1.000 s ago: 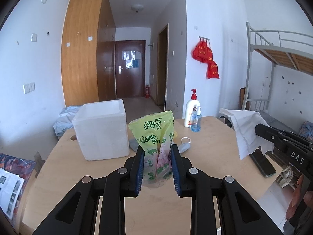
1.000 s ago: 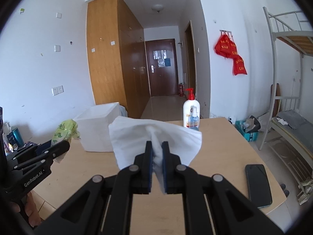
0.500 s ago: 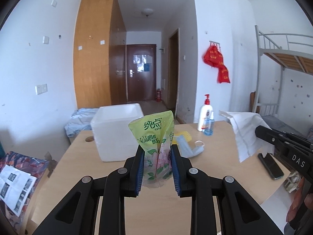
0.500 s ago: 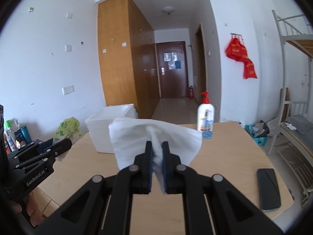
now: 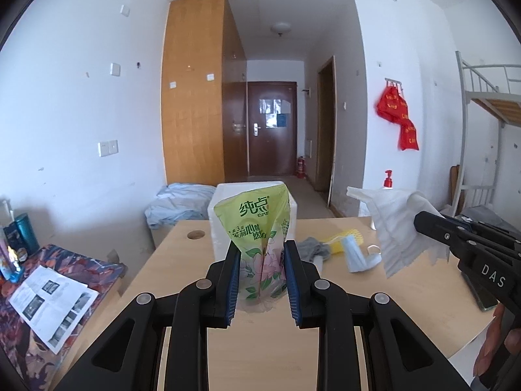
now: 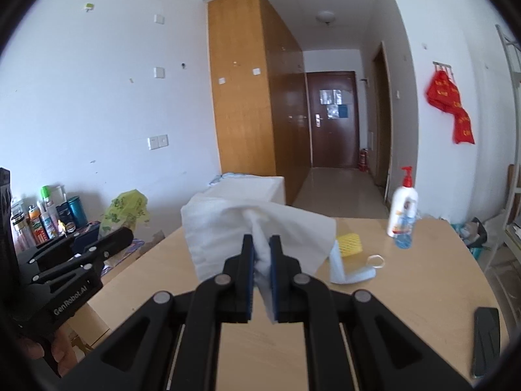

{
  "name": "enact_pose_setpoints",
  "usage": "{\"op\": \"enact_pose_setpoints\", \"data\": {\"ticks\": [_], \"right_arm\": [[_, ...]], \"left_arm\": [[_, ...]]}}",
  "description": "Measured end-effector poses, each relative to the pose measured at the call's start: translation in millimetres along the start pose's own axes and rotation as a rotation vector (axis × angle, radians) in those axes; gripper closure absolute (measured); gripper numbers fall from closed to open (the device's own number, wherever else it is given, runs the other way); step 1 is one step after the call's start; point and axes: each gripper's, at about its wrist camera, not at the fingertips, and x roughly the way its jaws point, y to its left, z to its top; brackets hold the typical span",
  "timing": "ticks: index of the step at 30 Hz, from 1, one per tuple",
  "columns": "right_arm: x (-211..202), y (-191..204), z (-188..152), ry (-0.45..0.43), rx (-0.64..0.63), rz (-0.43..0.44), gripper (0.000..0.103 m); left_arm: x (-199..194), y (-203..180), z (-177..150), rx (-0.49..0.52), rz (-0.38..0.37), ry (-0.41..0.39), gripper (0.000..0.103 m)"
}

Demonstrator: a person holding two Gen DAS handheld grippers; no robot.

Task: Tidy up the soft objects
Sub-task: 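Carry the tissue pack in the left gripper while the right carries the sheet to the foam box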

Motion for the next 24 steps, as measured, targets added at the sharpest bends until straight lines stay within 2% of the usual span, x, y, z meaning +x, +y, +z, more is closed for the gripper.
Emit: {"op": "enact_pose_setpoints", "data": {"ticks": [14,24], "right_arm": [[11.2,9.8,7.7,0.008,-0.019,0.029,0.092],[35.3,11.0,16.8,0.023,-0.034,0.034,0.092]], "left_arm": [[9.4,11.2,1.0,-0.017,0.012,0.006,0.076],[30.5,18.2,10.5,-0.019,0.020,0.007,0.076]]}}
